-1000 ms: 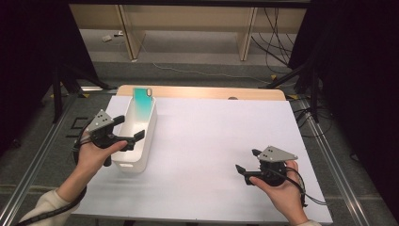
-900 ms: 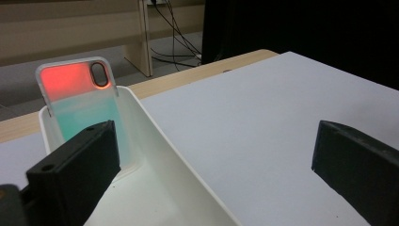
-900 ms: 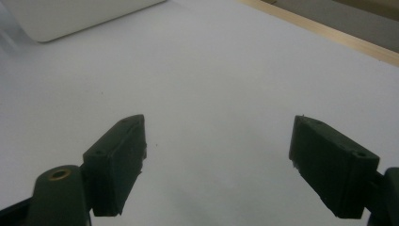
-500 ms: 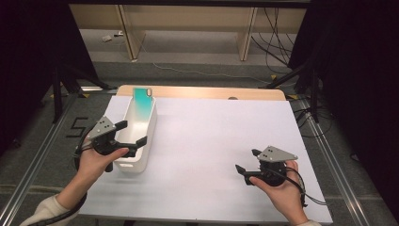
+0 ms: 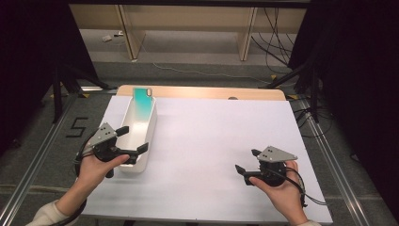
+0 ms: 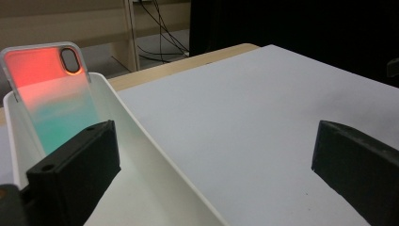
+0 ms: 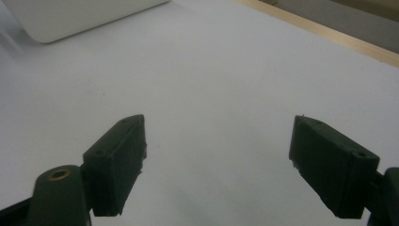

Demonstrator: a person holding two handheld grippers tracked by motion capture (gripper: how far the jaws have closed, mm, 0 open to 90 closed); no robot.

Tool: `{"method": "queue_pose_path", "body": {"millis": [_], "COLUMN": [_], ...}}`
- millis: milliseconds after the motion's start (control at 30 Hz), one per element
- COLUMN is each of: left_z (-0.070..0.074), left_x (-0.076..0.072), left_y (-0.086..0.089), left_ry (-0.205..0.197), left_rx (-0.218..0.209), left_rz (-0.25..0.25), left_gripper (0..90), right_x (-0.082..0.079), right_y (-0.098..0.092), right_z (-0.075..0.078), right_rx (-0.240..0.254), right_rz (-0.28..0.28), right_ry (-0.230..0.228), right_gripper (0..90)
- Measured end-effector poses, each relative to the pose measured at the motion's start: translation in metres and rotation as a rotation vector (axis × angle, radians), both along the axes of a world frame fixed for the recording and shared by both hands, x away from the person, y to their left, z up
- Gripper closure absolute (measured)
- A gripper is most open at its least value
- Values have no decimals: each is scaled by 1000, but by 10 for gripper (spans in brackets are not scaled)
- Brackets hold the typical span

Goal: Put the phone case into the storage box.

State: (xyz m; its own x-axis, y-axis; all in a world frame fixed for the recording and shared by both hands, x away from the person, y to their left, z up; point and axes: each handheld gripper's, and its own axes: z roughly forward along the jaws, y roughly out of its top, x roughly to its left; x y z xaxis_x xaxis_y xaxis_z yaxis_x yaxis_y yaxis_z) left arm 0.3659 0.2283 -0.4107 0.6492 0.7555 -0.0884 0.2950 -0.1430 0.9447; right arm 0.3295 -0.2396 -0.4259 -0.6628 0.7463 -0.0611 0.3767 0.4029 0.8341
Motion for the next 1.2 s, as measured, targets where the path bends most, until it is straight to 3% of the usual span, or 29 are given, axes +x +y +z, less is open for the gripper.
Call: {"method": "queue_pose_path", "body": {"millis": [200, 600, 1200], "left_z": [-2, -7, -15], "left_x": [-6, -18, -21], "left_y": [0, 1, -7], "left_ry": [-7, -12, -23], "left_rx": [-5, -11, -11], "left_rz": [-4, -11, -29], "left_gripper": [7, 7, 13], "right_x": [-1, -1, -1], "right_y": [-1, 0, 0], "right_z": [1, 0, 0], "right_rx": [-6, 4, 3], "right_rz": [-5, 0, 7], "right_ry": [16, -4, 0], "right_gripper": [206, 206, 206]}}
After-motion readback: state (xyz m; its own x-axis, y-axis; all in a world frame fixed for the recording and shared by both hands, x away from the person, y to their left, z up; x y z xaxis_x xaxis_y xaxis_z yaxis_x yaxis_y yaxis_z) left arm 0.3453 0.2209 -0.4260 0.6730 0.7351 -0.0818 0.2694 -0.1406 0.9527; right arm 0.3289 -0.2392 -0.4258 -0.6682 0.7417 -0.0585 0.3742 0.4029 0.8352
